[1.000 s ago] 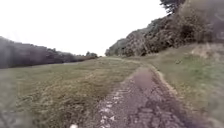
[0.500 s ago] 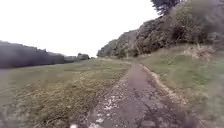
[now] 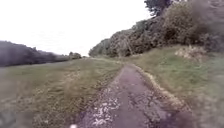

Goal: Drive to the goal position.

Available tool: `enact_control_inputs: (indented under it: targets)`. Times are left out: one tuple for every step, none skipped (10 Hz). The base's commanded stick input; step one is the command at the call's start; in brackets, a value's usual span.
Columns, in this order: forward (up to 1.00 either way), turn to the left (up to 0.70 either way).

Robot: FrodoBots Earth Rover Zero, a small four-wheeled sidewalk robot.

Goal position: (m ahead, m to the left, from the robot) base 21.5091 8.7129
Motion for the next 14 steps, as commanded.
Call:
enact_control_inputs:
  targets:
    - [0.70, -0.28]
    - [0.70, -0.12]
    - [0.70, -0.11]
    - [0.70, -0.10]
    - [0.47, 0.00]
    - [0.19, 0.00]
    - [0.06, 0.00]
    - [0.05, 0.00]
    - [0.05, 0.00]
    - [0.06, 0.00]
    - [0.05, 0.00]
    - [0.05, 0.00]
    - [0.05, 0.00]
    - [0.06, 0.00]
